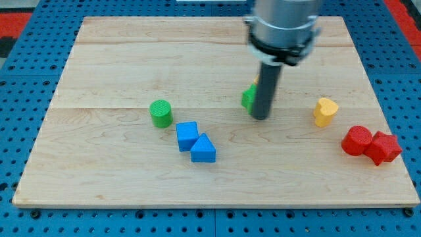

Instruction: Push the green star into the green circle

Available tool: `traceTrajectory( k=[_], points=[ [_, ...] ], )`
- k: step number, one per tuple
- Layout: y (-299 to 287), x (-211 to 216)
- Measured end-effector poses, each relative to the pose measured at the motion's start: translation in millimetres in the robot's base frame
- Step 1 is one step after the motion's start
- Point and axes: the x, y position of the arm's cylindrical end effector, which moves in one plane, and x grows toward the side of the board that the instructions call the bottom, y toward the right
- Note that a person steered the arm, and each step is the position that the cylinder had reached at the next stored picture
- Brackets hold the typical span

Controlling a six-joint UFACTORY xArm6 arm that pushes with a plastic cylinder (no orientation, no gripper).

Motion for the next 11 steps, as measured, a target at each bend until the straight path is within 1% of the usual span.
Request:
traceTrajectory(
  k=[1,2,3,4,5,6,7,8,9,10,11],
  points=[
    [0,33],
    [48,33],
    [71,-4],
    [72,-35],
    [55,-40],
    [7,-2],
    [-1,-1],
    [39,0],
    [27,-36],
    [-18,-38],
    [-84,-9]
  ],
)
